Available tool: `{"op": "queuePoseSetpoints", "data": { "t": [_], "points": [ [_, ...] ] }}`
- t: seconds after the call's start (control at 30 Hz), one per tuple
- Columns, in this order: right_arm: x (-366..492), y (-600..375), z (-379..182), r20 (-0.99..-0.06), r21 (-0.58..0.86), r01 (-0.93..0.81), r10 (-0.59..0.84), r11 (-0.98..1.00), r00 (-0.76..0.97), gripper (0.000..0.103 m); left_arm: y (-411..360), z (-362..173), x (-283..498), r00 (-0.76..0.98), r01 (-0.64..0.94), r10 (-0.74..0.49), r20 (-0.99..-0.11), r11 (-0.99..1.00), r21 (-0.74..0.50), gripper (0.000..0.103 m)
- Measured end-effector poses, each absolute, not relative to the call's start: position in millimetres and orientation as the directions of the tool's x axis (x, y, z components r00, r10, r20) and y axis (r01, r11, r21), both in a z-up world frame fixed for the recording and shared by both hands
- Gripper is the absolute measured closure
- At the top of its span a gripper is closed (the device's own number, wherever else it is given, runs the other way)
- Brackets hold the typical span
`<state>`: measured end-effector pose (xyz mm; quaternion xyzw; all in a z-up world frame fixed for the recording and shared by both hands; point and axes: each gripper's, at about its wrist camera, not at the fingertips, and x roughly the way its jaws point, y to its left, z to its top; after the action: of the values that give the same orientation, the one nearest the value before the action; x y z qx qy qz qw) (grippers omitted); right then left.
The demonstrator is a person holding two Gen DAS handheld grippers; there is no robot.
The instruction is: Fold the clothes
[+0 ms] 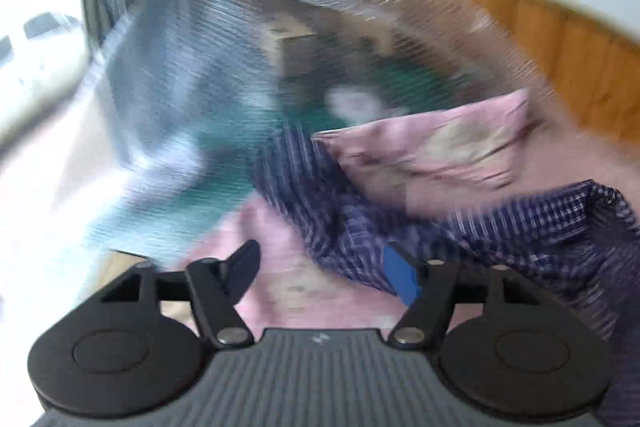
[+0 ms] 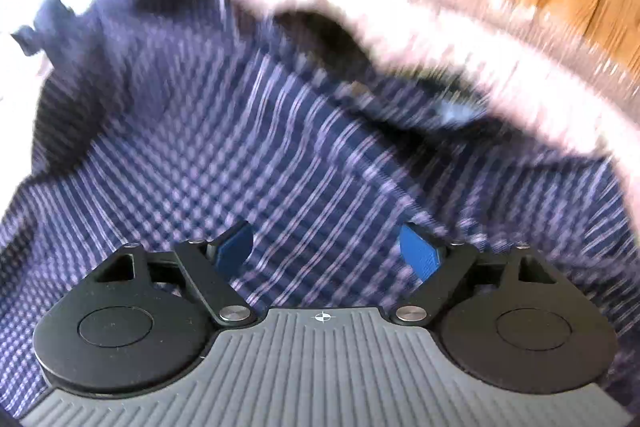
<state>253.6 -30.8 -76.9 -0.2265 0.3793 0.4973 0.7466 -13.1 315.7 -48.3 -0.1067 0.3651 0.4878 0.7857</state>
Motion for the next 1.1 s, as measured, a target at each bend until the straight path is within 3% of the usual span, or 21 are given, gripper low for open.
{"op": "queuePoseSetpoints", "data": {
  "t": [0.1, 0.2, 0.37, 0.43, 0.47, 0.7, 0.73, 0.77, 0.8, 0.83, 0.9, 1.0, 1.03, 1.07, 1.1],
  "points": [
    [274.4, -52.6, -48.0, -0.715, 0.001, -0.914, 0.639, 0.406, 0.283, 0.018, 304.7, -39.4, -6.4, 0.164, -0.876, 0.776, -0.610, 0.398, 0.271, 0.035],
    [308.1, -67.6, -36.2, -0.687, -0.071, -0.900, 0.634, 0.430, 0.356, 0.018, 288.9, -27.5, 19.7, 0.287, -0.837, 0.759, -0.584, 0.495, 0.232, 0.035],
    [337.7, -56.3, -65.7, -0.713, -0.306, -0.928, 0.594, 0.215, 0.373, 0.020, 228.4, -51.6, 136.4, 0.539, -0.413, 0.585, -0.606, 0.811, 0.415, 0.033],
    [335.0, -47.4, -78.8, -0.726, -0.388, -0.920, 0.595, 0.058, 0.344, 0.019, 201.5, -75.8, 187.0, 0.585, -0.225, 0.536, -0.608, 0.828, 0.513, 0.050],
    [334.2, -42.9, -84.2, -0.733, -0.415, -0.910, 0.596, -0.012, 0.327, 0.019, 190.6, -87.4, 210.3, 0.600, -0.138, 0.506, -0.619, 0.828, 0.543, 0.053],
    [346.7, -10.4, -86.9, -0.758, -0.270, -0.949, 0.643, -0.162, 0.106, 0.021, 171.4, -145.7, 282.4, 0.586, 0.279, 0.297, -0.754, 0.800, 0.532, 0.059],
    [346.7, -6.3, -87.0, -0.764, -0.237, -0.955, 0.641, -0.179, 0.070, 0.023, 172.5, -145.0, 286.0, 0.580, 0.301, 0.264, -0.771, 0.810, 0.504, 0.074],
    [344.8, -1.1, -88.4, -0.779, -0.200, -0.959, 0.627, -0.200, 0.031, 0.031, 173.6, -144.2, 289.6, 0.574, 0.323, 0.230, -0.786, 0.819, 0.475, 0.089],
    [348.0, 3.7, -91.9, -0.802, -0.143, -0.967, 0.597, -0.212, -0.012, 0.057, 175.2, -140.8, 293.2, 0.572, 0.327, 0.195, -0.797, 0.837, 0.439, 0.102],
    [356.6, 8.8, -90.6, -0.809, -0.086, -0.979, 0.587, -0.186, -0.040, 0.081, 179.6, -131.2, 298.5, 0.589, 0.287, 0.166, -0.791, 0.872, 0.397, 0.102],
    [385.1, 12.7, -80.1, -0.769, 0.029, -0.997, 0.636, -0.067, -0.066, 0.088, 201.9, -109.1, 319.5, 0.640, 0.100, 0.193, -0.744, 0.939, 0.330, 0.103],
    [432.7, 13.4, -70.3, -0.682, 0.145, -0.968, 0.729, 0.206, 0.053, 0.089, 252.5, -91.5, 355.0, 0.615, -0.278, 0.309, -0.726, 0.946, 0.167, 0.099],
    [442.0, 14.3, -72.5, -0.672, 0.152, -0.945, 0.731, 0.289, 0.115, 0.087, 262.4, -90.5, 360.4, 0.601, -0.333, 0.318, -0.734, 0.934, 0.132, 0.092],
    [451.4, 15.1, -74.6, -0.663, 0.161, -0.915, 0.728, 0.369, 0.177, 0.070, 268.7, -89.4, 363.3, 0.589, -0.374, 0.331, -0.738, 0.920, 0.114, 0.089],
    [458.5, 14.0, -76.4, -0.655, 0.165, -0.884, 0.718, 0.438, 0.233, 0.042, 267.5, -87.6, 360.6, 0.584, -0.387, 0.349, -0.733, 0.913, 0.126, 0.085]
  ]
}}
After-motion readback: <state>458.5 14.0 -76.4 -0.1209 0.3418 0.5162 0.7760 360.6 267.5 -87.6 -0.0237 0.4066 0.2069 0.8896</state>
